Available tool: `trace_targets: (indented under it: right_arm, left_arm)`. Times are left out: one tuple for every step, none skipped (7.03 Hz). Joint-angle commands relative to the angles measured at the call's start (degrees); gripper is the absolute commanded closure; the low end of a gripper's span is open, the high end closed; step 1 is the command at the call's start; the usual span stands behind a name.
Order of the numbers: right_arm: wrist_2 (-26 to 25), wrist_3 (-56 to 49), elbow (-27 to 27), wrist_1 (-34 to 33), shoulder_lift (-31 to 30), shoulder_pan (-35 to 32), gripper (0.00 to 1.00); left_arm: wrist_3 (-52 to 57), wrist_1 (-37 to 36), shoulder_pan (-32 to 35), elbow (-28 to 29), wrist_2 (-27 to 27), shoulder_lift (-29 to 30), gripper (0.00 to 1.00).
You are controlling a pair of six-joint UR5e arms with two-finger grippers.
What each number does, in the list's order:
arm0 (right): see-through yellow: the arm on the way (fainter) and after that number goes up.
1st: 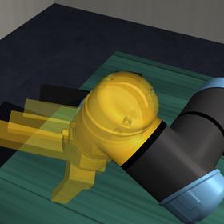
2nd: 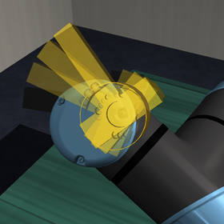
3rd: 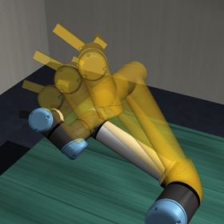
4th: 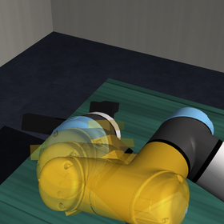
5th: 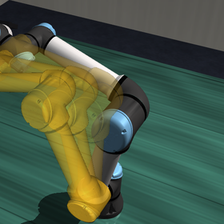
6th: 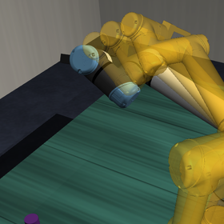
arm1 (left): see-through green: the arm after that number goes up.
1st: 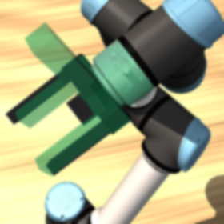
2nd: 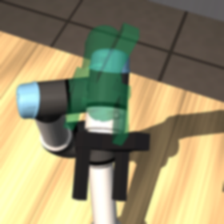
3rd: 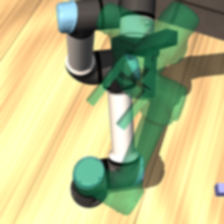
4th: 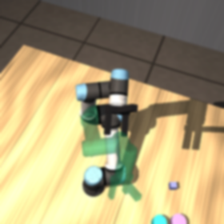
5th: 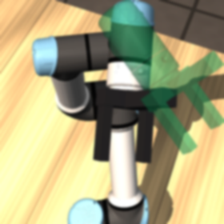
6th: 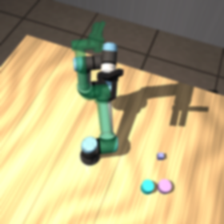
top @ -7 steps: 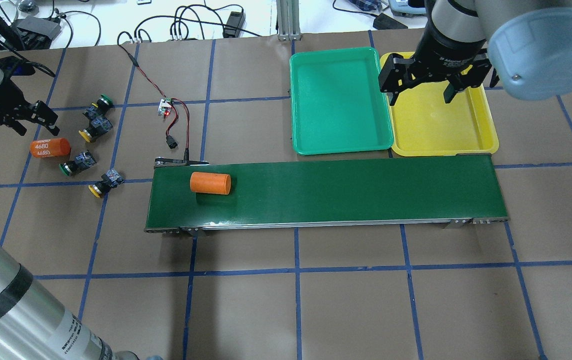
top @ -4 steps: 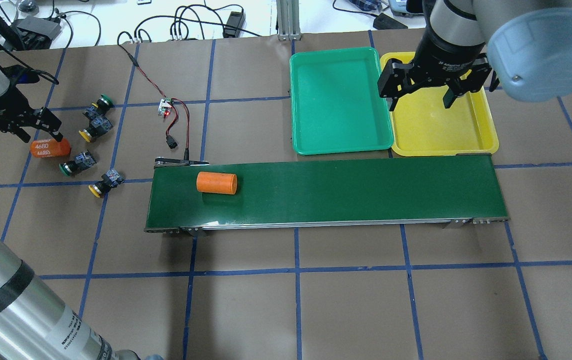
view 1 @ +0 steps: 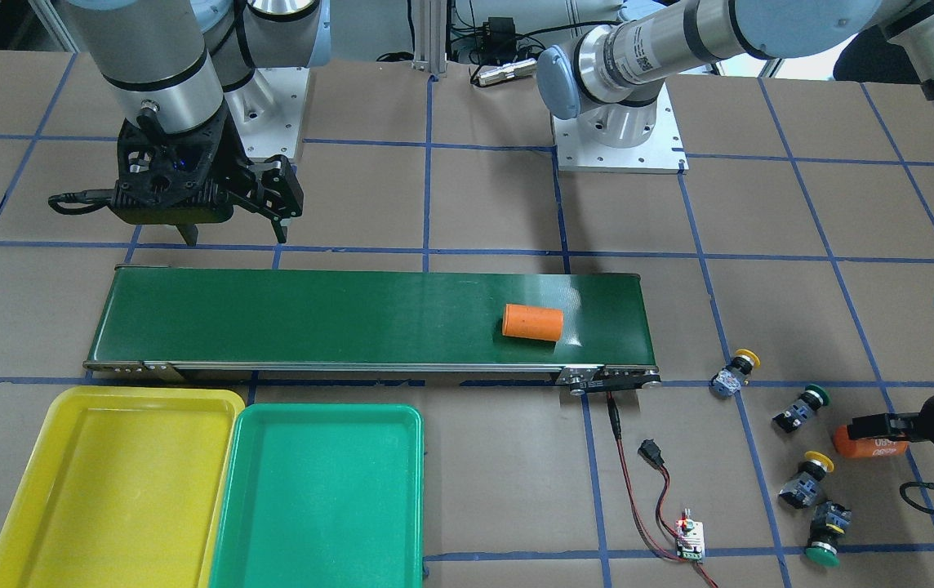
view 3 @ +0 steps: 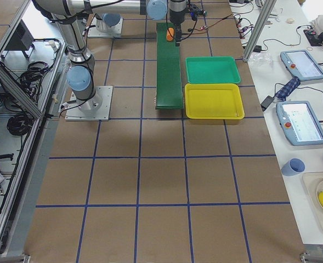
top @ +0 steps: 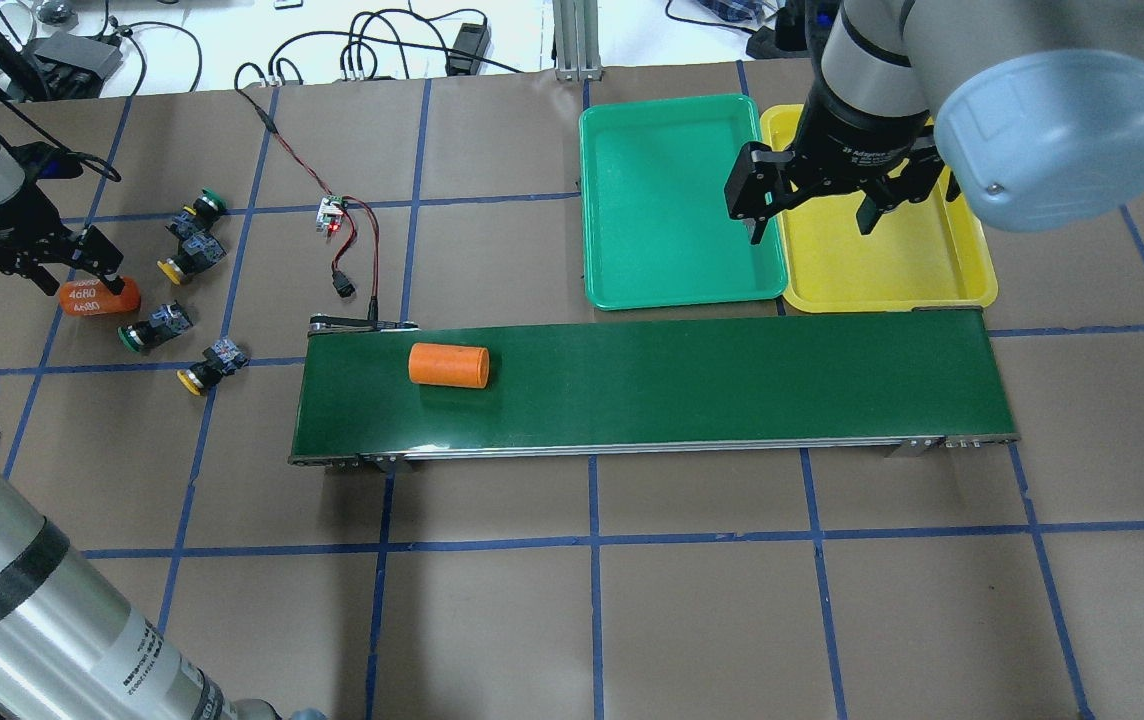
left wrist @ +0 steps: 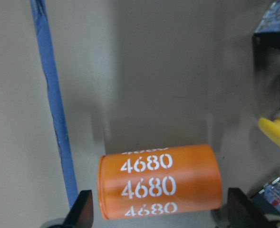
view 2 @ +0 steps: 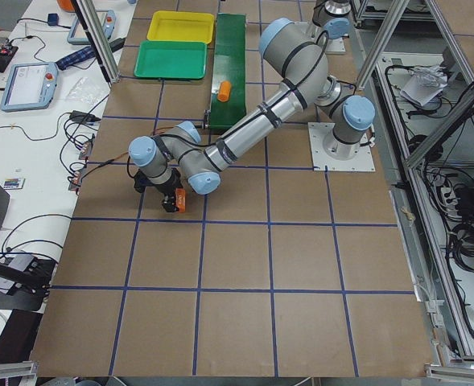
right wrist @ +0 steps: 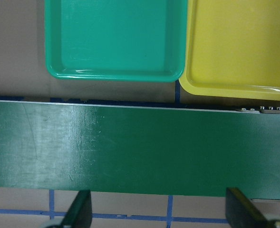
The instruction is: Sort buttons by color to trays
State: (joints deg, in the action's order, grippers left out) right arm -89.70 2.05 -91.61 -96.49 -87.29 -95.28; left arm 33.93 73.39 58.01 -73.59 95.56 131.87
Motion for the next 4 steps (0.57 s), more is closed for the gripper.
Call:
trace_targets:
  right_arm:
    - [-0.2,-0.3,0.8,3.3,0.1,0.7,0.0]
    - [-1.1,-0.2,1.3,3.4,-0.1,1.0,0.0]
    - [-1.1,0.4,1.4,3.7,-0.3,1.2,0.0]
    - [-0.9,-0.3,1.5,5.0,-0.3,1.5,0.0]
  left_arm:
    - [0.0,0.0,0.0,-0.2,0.0,0.8,0.0]
    - [0.0,0.0,0.0,0.0,0.0,1.4,0.0]
    - [0.0,0.0,0.0,0.2,0.0,1.6,0.0]
    - [0.0,0.1,0.0,0.4,-0.1,1.6,0.49]
